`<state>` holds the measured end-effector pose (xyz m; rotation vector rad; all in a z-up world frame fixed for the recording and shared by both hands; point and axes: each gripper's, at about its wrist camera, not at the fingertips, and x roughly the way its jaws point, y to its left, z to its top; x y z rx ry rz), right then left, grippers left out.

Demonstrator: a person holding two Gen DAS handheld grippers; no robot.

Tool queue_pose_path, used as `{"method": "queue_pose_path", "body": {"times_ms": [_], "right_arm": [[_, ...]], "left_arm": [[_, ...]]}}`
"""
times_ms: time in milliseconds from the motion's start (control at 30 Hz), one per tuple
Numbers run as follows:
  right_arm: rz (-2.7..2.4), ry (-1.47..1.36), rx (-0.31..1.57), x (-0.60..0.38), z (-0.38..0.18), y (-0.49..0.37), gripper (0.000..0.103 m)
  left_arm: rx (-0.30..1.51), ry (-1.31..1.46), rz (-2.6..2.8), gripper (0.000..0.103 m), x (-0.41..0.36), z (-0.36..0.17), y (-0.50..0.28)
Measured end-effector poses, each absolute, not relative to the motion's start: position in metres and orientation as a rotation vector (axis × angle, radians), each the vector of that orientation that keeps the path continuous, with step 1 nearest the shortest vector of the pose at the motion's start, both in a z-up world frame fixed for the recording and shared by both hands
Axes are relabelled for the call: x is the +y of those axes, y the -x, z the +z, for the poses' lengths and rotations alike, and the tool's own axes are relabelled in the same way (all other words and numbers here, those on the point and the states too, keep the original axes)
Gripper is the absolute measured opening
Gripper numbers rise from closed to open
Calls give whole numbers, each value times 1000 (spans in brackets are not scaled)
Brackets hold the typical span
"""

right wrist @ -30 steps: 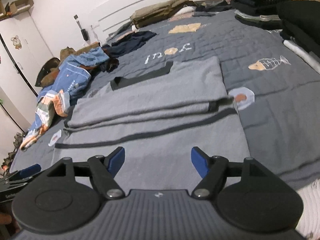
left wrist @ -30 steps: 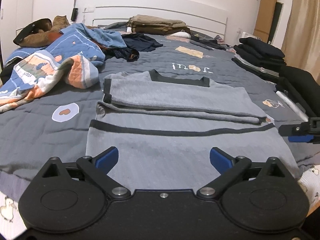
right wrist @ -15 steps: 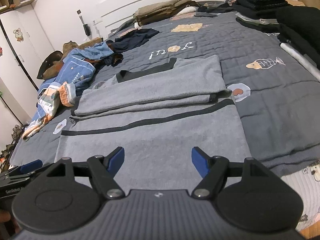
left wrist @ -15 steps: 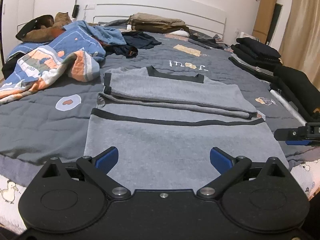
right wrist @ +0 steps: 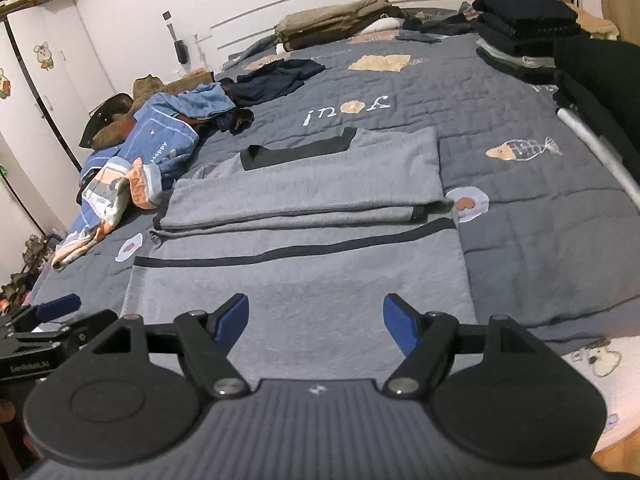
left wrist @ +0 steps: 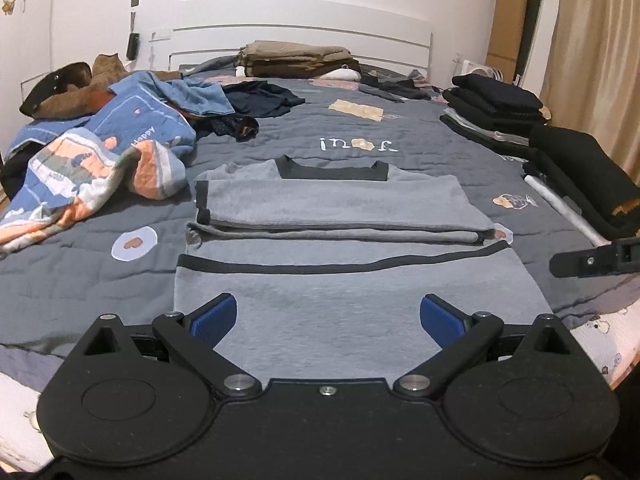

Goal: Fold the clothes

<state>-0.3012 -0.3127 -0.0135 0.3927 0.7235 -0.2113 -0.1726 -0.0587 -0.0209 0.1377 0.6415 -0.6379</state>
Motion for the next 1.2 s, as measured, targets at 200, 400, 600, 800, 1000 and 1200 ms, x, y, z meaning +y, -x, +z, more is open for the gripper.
{"method": "queue_pose_path", "body": {"times_ms": [200, 400, 600, 800, 1000, 1200], "right_arm": [[-213, -385, 754, -310, -10, 308, 75], [-205, -362, 798, -301, -10, 315, 75], [-198, -333, 809, -297, -2, 316, 75], [-186, -314, 810, -295, 5, 313, 75], [-173, -298, 809, -294, 12, 310, 75], [-163, -286, 802, -296, 9, 307, 75]], "left_arm": [[673, -170, -663, 99, -55, -14, 178], [705, -196, -682, 99, -49, -8, 179], [698, -223, -673, 99, -43, 1, 179], [691, -247, -665, 99, -36, 11, 178], [682, -260, -655, 99, -33, 15, 175], [676, -250, -646, 99, -31, 11, 170]]}}
